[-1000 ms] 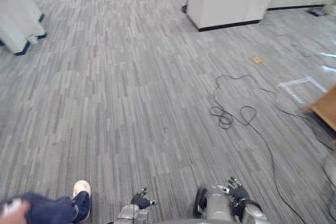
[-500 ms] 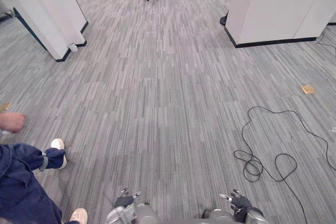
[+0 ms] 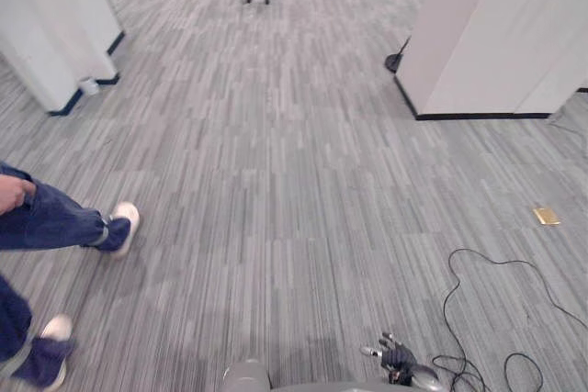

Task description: Organize washtable

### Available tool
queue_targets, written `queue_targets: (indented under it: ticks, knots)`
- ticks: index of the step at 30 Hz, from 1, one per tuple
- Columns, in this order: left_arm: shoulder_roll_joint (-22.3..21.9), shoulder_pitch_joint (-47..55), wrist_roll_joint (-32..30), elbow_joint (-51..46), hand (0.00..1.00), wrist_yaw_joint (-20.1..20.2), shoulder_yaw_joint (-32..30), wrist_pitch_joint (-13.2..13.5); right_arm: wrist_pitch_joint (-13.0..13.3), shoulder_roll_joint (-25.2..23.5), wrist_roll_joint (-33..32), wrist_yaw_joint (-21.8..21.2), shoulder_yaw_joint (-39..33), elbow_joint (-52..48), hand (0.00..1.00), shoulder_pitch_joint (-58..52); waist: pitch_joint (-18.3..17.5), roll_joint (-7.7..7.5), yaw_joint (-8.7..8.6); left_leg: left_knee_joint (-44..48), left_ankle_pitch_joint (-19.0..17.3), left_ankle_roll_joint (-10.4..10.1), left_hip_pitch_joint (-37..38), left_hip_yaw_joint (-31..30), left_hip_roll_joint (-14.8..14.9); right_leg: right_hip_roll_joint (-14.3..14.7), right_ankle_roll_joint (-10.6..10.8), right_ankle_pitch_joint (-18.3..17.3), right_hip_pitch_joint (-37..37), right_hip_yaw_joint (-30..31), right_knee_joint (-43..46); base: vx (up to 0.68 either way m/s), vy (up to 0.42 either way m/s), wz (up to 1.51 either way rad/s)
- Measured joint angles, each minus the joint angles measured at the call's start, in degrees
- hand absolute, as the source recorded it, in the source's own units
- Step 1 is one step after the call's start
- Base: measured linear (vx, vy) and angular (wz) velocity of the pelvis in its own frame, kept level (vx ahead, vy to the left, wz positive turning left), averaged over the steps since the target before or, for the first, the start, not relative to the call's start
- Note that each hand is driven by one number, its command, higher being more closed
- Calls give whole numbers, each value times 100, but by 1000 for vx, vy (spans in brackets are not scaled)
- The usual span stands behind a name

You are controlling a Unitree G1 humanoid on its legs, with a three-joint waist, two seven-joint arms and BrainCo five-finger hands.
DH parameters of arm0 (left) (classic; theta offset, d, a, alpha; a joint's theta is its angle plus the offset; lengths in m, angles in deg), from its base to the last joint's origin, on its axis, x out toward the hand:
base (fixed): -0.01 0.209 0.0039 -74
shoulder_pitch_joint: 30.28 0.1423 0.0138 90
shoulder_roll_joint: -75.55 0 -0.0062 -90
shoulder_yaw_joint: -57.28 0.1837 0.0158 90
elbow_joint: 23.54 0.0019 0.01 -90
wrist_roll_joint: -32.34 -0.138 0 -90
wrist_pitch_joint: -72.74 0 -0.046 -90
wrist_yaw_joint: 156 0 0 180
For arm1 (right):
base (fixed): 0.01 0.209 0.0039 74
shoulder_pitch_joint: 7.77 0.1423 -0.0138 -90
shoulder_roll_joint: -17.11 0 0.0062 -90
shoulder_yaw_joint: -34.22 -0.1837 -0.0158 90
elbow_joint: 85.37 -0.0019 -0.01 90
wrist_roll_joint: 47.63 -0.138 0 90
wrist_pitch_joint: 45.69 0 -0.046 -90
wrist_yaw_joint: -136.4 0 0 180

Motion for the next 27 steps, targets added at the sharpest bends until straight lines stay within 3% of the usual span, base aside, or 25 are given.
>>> queue_targets:
  ticks: [1,2,3,4,6,7,8,9,10,11,12,13,15,16,19,21,22,23,24,25,26,27]
  knots:
    - [63,-375,-38,-161,0,5,323,39,27,109,-9,29,-137,-150,0,-10,73,113,-118,-294,-13,-26,335,-2,-29,75,-68,-280,-505,-346,-420,341,55,17]
    - [99,-560,-19,-237,0,22,487,82,41,178,-12,51,-225,-199,0,-18,109,163,-201,-408,-47,-66,465,-26,-45,76,-83,-329,-711,-546,-819,560,59,39]
    - [114,-965,-16,-336,0,20,674,127,74,312,-83,55,-379,-341,0,-48,183,265,-292,-547,-149,-95,698,-84,-56,130,-140,-218,-997,-944,-2146,678,-22,47]
    - [71,-1340,-19,-409,0,18,689,177,55,401,-191,54,-416,-342,0,-37,234,318,-362,-649,-273,-129,891,-92,-41,285,-89,226,-1121,-1271,-3770,692,-57,58]
    - [22,-1726,-33,-421,0,17,712,308,-87,305,-293,64,-568,-204,0,-136,286,203,-537,-807,-447,-193,1315,-274,-114,236,175,560,-1241,-1454,-5054,739,-159,81]
    - [12,-1698,-111,-398,0,23,793,322,-148,154,-351,104,-631,-116,0,-276,218,53,-534,-655,-525,-209,1606,-336,-185,293,51,472,-1270,-1250,-4980,766,-239,64]
    - [-41,-1682,-174,-355,0,17,809,321,-194,183,-439,74,-701,-53,0,-283,199,78,-533,-326,-566,-276,1609,-348,-64,415,-301,1031,-1299,-923,-4826,825,-330,13]
    - [-228,-1571,-277,-221,0,14,856,267,-269,346,-456,66,-723,43,0,-339,145,392,-533,798,-548,-342,1242,-356,387,654,-363,1159,-1315,-705,-4406,806,-380,-14]
    - [-404,-1397,-341,-89,0,23,852,242,-285,385,-486,61,-776,62,0,-445,104,666,-504,2068,-139,-810,793,-369,855,904,-593,1201,-1302,-672,-4027,787,-371,-32]
    - [-486,-1281,-358,-6,0,24,825,232,-291,431,-509,67,-791,45,0,-423,127,792,-482,2632,308,-1045,638,-361,1087,1018,-795,969,-1299,-652,-3753,797,-306,-79]
    - [-620,-1051,-362,218,0,49,623,150,-360,517,-506,100,-742,22,0,-342,126,957,-409,3643,1272,-1182,331,-207,1543,1349,-865,500,-1163,-524,-3521,869,-217,-108]
    - [-599,-1001,-362,210,0,50,247,121,-382,564,-507,169,-686,83,0,-334,162,1049,-309,4876,1021,-1129,-17,182,1991,1665,-931,259,-804,-343,-3596,889,-173,-110]
    - [-530,-957,-374,164,0,50,-98,181,-397,552,-506,244,-569,164,0,-306,315,873,-191,5709,510,-917,-264,658,2163,1861,-876,75,-47,-124,-3956,761,-116,-62]
    - [-473,-886,-382,57,0,70,-339,220,-467,512,-504,265,-470,179,0,-331,324,738,-192,5656,175,-691,-567,835,2028,1909,-791,22,607,-28,-4445,793,-101,-41]
    - [-314,-737,-339,-164,0,182,-507,311,-472,570,-497,245,32,153,0,-126,287,592,-33,4297,-173,-489,-1863,1103,1774,1975,-640,-66,1636,180,-5435,670,15,-50]
    - [-282,-556,-218,-156,0,206,-485,289,-442,478,-496,234,340,126,0,35,282,492,55,2201,-16,-651,-2326,1023,1499,1920,-396,-161,2095,271,-5791,649,125,-68]
    - [-300,-388,-157,-116,0,198,-444,219,-377,396,-499,228,413,132,0,58,249,475,153,595,223,-898,-2362,951,1319,1903,-176,-259,2420,303,-6006,417,132,-51]
    - [-354,-280,-120,-121,0,182,-431,191,-335,392,-498,226,411,137,0,46,235,493,199,246,229,-912,-2445,946,1335,1917,-52,-332,2574,351,-6083,897,355,-65]
    - [-398,-82,-59,-96,0,162,-424,113,-306,286,-490,214,409,176,0,-32,191,452,276,404,441,-583,-2621,829,1325,1816,128,-538,2884,432,-6115,970,401,-64]
    - [-332,122,-11,-7,0,152,-423,22,-303,100,-449,212,410,255,0,-140,-31,198,335,813,839,-459,-2677,567,1026,1476,252,-645,2930,421,-5764,988,420,-47]
    - [-303,188,39,11,0,155,-473,19,-294,46,-432,196,406,277,0,-197,-111,96,297,1001,869,-421,-2705,385,844,1267,257,-648,2818,351,-5314,855,386,-23]
    - [-258,238,122,26,0,144,-464,34,-282,10,-454,104,323,293,0,-262,-175,-18,289,1299,802,-296,-2648,181,558,835,359,-568,2412,302,-4055,834,432,5]
